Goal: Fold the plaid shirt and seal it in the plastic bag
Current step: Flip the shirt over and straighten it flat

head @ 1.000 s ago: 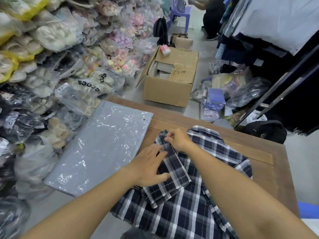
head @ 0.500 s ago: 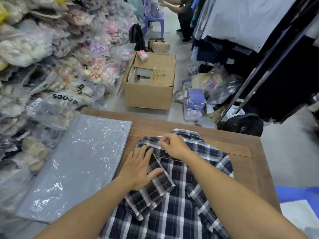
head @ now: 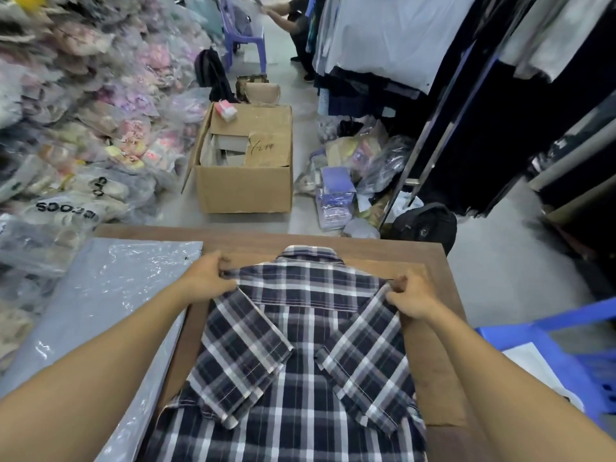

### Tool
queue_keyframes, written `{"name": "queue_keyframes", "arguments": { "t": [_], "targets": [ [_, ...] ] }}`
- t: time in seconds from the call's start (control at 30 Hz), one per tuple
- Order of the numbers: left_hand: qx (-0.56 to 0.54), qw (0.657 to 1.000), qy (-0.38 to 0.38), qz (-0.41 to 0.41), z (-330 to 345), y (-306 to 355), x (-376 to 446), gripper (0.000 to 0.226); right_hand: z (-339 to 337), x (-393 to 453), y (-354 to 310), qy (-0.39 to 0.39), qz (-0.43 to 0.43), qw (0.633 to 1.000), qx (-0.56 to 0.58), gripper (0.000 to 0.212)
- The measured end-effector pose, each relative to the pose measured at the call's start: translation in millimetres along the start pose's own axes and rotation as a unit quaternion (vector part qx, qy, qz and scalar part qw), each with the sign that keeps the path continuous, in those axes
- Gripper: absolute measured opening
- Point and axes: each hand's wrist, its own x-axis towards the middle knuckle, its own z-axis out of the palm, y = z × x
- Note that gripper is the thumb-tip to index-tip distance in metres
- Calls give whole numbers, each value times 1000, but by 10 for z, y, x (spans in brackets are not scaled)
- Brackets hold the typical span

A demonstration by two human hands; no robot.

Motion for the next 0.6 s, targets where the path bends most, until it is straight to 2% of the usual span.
{"name": "queue_keyframes", "arguments": {
  "t": [0.07, 0.13, 0.27, 0.3, 0.37, 0.53, 0.6],
  "targets": [
    [11, 999, -32, -2, -1, 9, 29, 61, 1, 10, 27, -20, 18, 999, 41, 36],
    [29, 999, -22, -15, -1, 28, 63, 57, -4, 16, 7, -52, 38, 995, 80, 34],
    [100, 994, -27, -37, -32, 80, 133, 33, -23, 55, 19, -67, 39, 994, 81, 9],
    [121, 991, -44, -30, -60, 107, 145, 23, -49, 74, 18, -77, 36, 994, 75, 14],
    [134, 988, -69, -19, -146, 187, 170, 24, -144, 95, -37, -90, 14, 994, 62, 27],
    [23, 999, -40, 17, -521, 569, 274, 15, -591, 180, -415, -26, -34, 992, 115, 27],
    [-3, 999, 3, 42, -724, 799, 338, 13, -794, 284, -601, 23, -44, 989, 140, 25]
  ]
}}
